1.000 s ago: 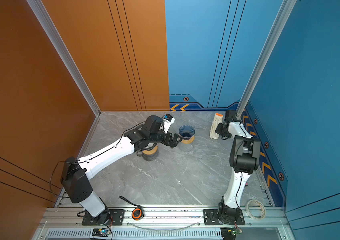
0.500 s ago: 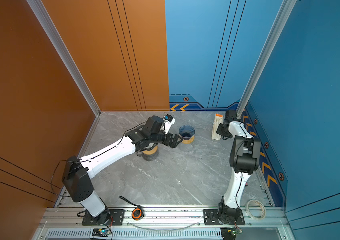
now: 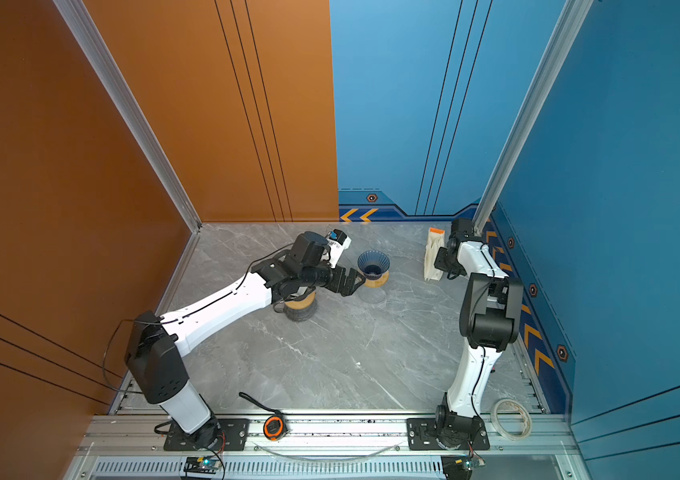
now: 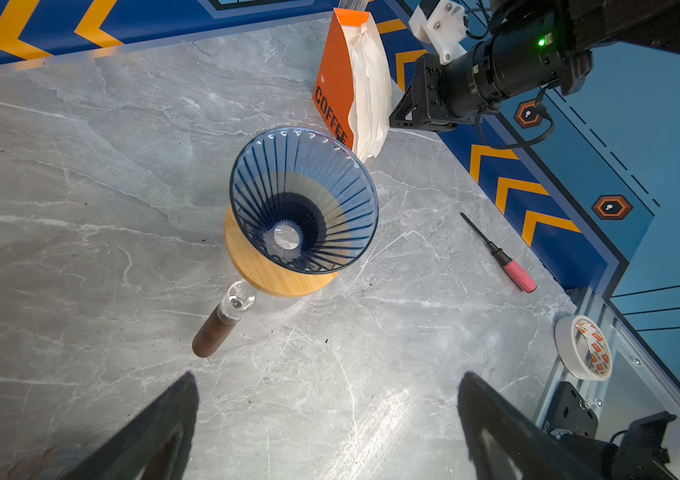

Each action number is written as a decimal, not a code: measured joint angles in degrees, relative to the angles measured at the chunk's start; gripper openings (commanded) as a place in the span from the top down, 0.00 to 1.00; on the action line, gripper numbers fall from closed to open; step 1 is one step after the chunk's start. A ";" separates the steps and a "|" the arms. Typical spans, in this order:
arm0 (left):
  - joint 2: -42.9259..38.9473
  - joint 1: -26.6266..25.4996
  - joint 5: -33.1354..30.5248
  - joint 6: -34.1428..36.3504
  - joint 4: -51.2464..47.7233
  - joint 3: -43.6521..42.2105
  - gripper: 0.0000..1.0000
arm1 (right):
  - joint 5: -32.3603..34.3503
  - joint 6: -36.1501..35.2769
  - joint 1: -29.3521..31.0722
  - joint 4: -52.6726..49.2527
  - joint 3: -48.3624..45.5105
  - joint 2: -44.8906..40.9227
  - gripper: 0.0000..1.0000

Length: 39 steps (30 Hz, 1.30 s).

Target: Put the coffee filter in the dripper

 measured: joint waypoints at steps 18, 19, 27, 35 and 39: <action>-0.02 0.00 -0.04 0.31 -0.02 0.37 0.02 | -2.73 0.44 2.75 -0.92 -0.02 -9.22 0.81; -0.02 0.00 -0.04 0.46 0.00 0.37 0.02 | -3.19 0.44 3.02 -1.03 0.00 -9.22 0.81; -0.02 0.11 -0.04 0.48 0.00 0.37 0.02 | -4.59 0.44 4.50 -2.34 3.43 -6.91 0.82; -0.02 0.81 -0.04 0.46 0.00 0.37 0.02 | -4.57 0.44 4.90 -2.40 4.57 -0.79 0.83; -0.02 0.85 -0.02 0.46 0.00 0.37 0.02 | -4.48 0.44 4.90 -2.51 4.92 0.39 0.84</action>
